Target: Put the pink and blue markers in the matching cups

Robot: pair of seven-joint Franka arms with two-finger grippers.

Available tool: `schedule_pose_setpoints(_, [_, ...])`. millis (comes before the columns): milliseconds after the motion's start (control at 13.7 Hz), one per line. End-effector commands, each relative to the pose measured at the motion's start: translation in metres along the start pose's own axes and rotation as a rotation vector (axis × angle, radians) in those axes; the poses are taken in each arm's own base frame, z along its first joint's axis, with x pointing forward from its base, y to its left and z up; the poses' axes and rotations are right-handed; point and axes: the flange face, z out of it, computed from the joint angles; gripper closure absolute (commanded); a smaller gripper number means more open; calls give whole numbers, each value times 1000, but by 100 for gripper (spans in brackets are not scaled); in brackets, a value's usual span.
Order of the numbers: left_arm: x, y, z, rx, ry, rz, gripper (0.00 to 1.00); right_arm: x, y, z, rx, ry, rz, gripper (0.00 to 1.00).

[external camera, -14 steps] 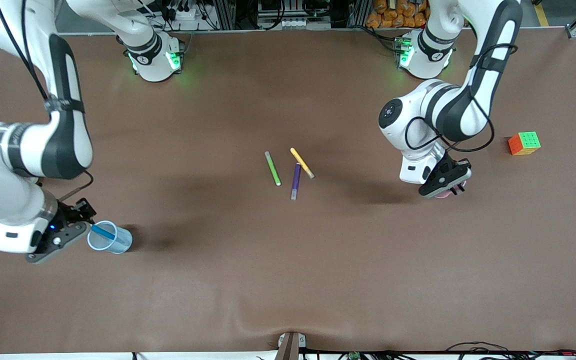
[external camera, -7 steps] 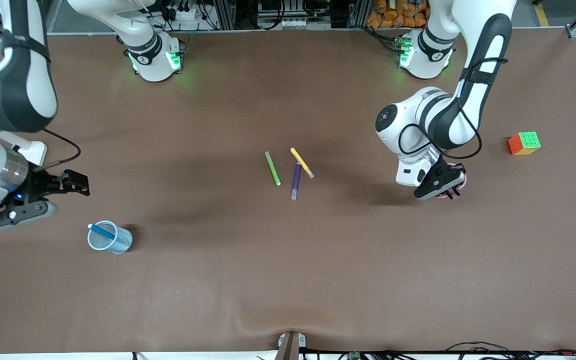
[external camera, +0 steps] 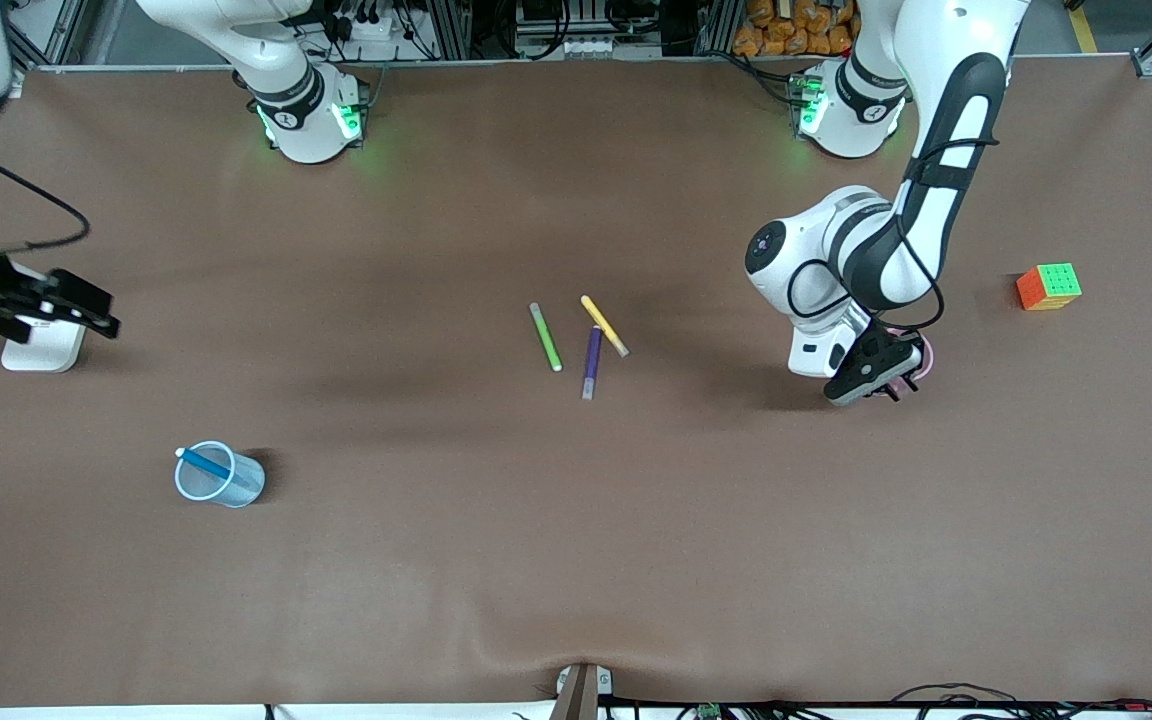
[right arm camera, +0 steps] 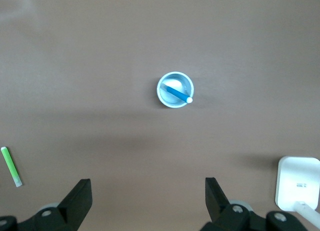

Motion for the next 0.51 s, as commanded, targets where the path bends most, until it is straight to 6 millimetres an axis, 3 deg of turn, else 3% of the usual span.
schedule_pose_setpoints(0, [6, -8, -5, 2, 29, -4, 0, -10, 25, 0, 10, -3, 50, 0])
schedule_pose_setpoints(219, [16, -10, -11, -8, 35, -18, 0, -13, 21, -6, 8, 4, 100, 0])
schedule_pose_setpoints(438, [43, -17, -18, -18, 50, 19, 0, -17, 23, -15, 1, 24, 102, 0])
